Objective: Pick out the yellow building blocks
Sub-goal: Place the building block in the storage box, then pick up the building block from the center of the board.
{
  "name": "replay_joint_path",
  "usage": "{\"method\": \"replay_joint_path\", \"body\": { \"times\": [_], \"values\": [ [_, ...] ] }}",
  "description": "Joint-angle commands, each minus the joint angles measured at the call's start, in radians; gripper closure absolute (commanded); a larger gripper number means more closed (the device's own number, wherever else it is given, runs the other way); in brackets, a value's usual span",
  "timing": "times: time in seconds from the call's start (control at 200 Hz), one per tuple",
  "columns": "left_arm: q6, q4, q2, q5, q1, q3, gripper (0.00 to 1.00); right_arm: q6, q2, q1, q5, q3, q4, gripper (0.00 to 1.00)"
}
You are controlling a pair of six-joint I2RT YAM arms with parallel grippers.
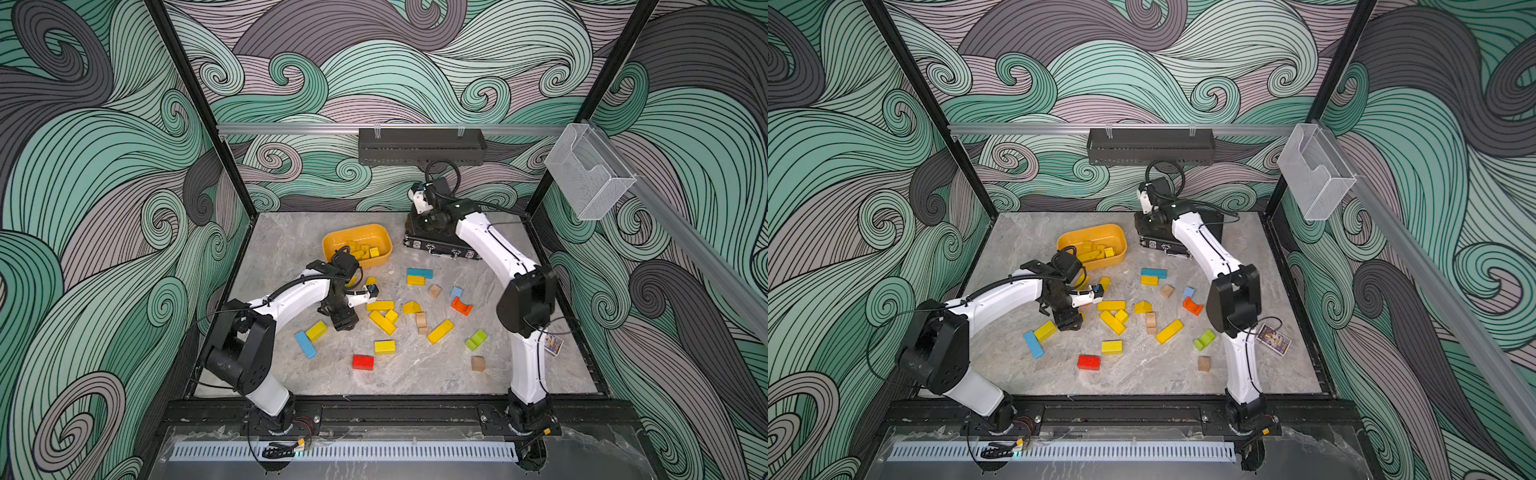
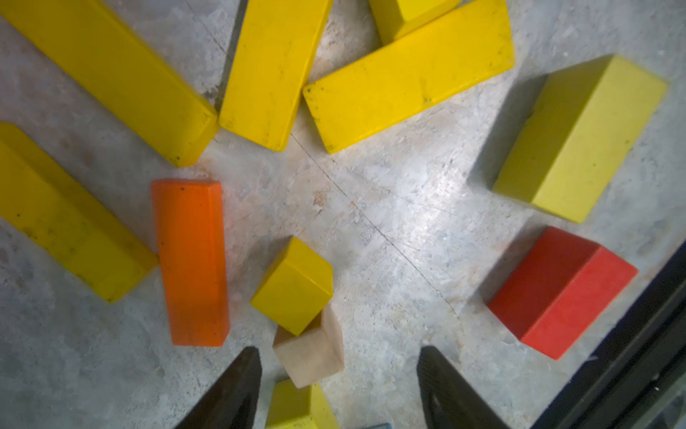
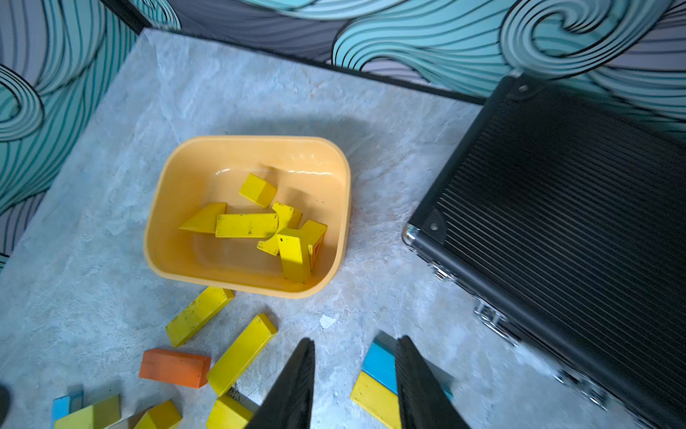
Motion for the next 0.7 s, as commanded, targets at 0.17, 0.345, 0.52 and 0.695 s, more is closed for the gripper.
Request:
{"method": "replay_joint_path", "body": {
  "times": [0.17,0.345,0.52,0.695],
  "values": [
    [0.096,0.019,0.085,-0.028,-0.022,0.067,0.33,0.001,-0.25,0.021,0.031,-0.31,0.009,0.62],
    [0.166,0.01,0.107,-0.032,-0.025,0.067,0.35,0.011,-0.369,0.02,0.029,-0.444,0.025,0.62],
    [0.214,0.019,0.115,-0.052,-0.027,0.06,0.35,0.014,-0.414,0.021,0.045,-0.512,0.027,0.61],
    [0.238,0.022,0.14,-0.062,-0.03,0.065,0.37,0.031,-0.415,0.02,0.031,-0.547,0.039,0.62]
  ]
}}
